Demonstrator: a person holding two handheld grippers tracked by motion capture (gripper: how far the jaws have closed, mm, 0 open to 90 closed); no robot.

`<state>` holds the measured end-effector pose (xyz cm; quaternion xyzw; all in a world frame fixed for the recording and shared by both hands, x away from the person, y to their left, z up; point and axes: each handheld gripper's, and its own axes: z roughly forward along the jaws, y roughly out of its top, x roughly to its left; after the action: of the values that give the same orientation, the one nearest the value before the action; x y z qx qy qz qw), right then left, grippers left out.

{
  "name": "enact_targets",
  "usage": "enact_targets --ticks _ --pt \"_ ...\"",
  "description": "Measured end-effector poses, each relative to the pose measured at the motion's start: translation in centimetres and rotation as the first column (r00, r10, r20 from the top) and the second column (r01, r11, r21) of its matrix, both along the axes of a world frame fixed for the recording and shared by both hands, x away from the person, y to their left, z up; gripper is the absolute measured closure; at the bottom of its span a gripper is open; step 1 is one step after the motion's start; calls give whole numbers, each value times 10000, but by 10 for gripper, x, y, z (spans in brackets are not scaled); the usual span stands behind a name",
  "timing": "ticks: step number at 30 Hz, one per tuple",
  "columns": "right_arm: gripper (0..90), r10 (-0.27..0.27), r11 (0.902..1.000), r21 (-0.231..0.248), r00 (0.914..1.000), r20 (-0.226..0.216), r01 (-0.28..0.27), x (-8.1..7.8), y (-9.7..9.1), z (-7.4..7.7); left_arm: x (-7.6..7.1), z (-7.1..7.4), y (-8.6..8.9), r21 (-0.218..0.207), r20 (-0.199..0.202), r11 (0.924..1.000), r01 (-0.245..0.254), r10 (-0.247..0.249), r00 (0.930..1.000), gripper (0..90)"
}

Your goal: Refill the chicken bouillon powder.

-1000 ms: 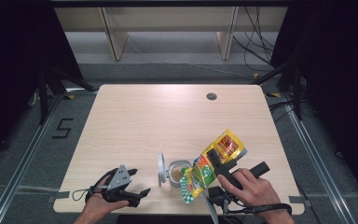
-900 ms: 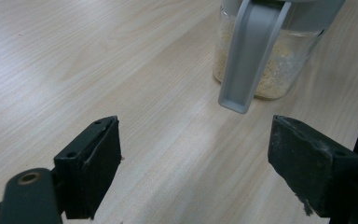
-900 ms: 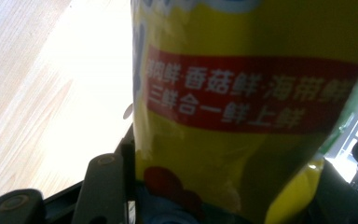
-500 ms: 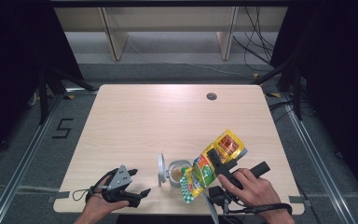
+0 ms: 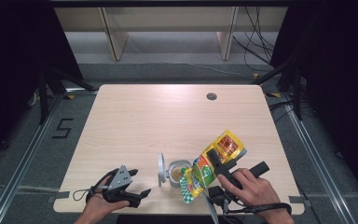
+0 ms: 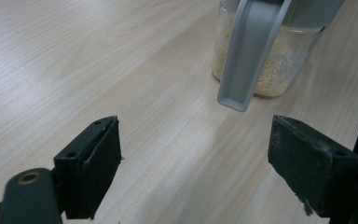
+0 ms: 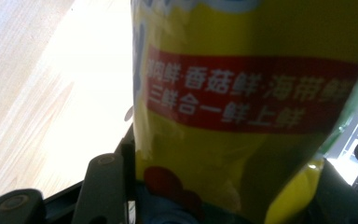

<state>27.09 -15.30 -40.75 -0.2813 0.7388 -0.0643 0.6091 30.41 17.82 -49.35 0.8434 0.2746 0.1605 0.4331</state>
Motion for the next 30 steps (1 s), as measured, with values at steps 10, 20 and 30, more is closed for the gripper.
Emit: enact_targets --ticks 10,20,30 --pt "505 -53 9999 117 10000 4 53 0 -2 1 0 1 1 119 -10 9999 37 -37 10000 168" --pt "505 -81 9999 128 10000 11 80 0 -2 1 -1 0 0 -21 -111 9999 -132 132 9999 168" --pt "505 96 9998 -191 9999 106 -94 1 -1 3 -1 0 0 -73 -45 9998 -199 198 9998 168"
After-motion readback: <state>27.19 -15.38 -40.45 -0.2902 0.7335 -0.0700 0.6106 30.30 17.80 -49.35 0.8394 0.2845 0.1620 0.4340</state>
